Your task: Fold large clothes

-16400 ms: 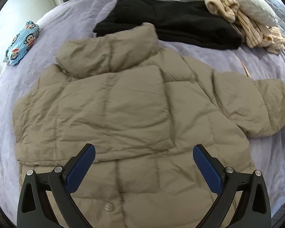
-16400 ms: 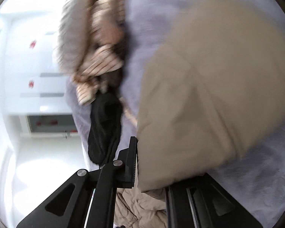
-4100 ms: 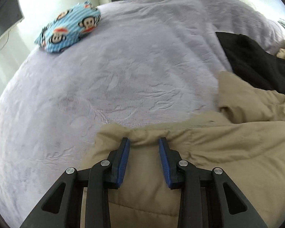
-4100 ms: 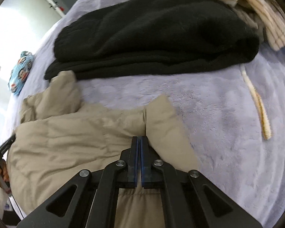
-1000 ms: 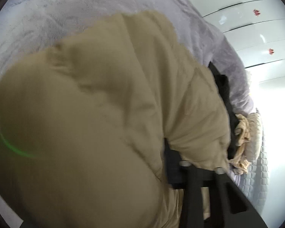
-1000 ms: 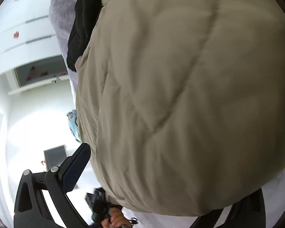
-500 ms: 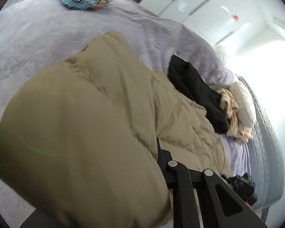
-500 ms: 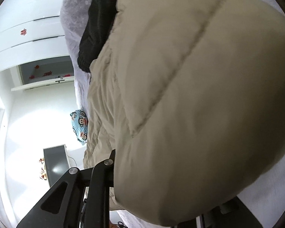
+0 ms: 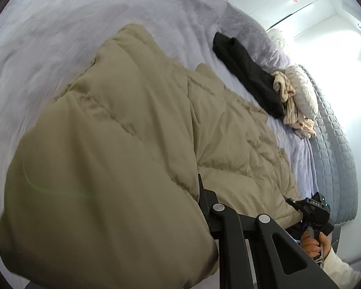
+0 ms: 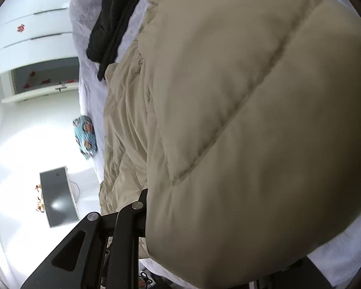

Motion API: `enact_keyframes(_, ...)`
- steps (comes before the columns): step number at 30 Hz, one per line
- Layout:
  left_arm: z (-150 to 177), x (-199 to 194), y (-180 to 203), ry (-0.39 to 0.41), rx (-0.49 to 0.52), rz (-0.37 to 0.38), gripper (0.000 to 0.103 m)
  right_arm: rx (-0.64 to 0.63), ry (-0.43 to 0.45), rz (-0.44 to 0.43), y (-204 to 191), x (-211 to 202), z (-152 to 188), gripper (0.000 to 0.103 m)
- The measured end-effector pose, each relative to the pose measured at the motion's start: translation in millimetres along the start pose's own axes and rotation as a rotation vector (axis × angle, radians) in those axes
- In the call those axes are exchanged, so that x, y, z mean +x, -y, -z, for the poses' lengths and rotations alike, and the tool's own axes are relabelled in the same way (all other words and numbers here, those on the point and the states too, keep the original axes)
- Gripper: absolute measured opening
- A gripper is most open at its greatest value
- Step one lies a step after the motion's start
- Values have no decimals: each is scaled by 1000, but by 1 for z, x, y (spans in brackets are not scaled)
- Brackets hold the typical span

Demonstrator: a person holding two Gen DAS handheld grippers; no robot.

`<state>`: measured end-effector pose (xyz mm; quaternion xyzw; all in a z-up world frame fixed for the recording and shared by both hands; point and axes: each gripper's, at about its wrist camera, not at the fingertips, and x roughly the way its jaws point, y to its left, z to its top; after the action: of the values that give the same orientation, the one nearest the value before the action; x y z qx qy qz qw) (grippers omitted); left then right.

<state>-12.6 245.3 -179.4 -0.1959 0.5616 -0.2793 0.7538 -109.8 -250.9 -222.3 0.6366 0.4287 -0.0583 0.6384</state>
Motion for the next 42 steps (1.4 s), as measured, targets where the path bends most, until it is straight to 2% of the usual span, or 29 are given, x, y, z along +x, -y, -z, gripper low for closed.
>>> enact_keyframes(4,36,-1,-18,-24,-45,-49,20,14,-36,7,4,-9,-4,24)
enact_keyframes(5,42,0,-22,-27,-62,-65,23,12,-42,7,3,-8,-8,25)
enact_keyframes(7,50,-2,-31,-24,-95,-130,36,8,-49,19,8,-7,-11,33)
enact_keyframes(8,52,-4,-34,-18,-111,-152,47,8,-53,27,9,-6,-12,35)
enact_keyframes(9,54,-9,-38,-6,-130,-184,53,7,-58,43,10,-7,-13,41)
enact_keyframes(10,55,-14,-42,3,-143,-202,53,-2,-60,65,9,-9,-14,49)
enact_keyframes(12,58,-29,-49,17,-165,-247,53,-38,-63,116,6,-17,-15,52)
enact_keyframes(16,58,-62,-53,103,-168,-400,53,-87,-65,169,0,-34,-16,52)
enact_keyframes(18,57,-74,-60,129,-179,-439,53,-77,-64,178,0,-38,-15,52)
enact_keyframes(22,60,-69,-71,65,-192,-510,53,-56,-68,220,4,-42,-7,54)
enact_keyframes(29,78,-66,-32,-10,-135,-536,53,-225,-95,360,-19,-60,21,54)
enact_keyframes(33,84,-70,-1,-12,-102,-542,53,-304,-129,367,-26,-63,35,54)
enact_keyframes(38,95,-79,26,-27,-69,-530,53,-367,-174,378,-44,-56,49,59)
enact_keyframes(42,91,-77,31,-63,-42,-534,53,-437,-155,395,-61,-58,61,73)
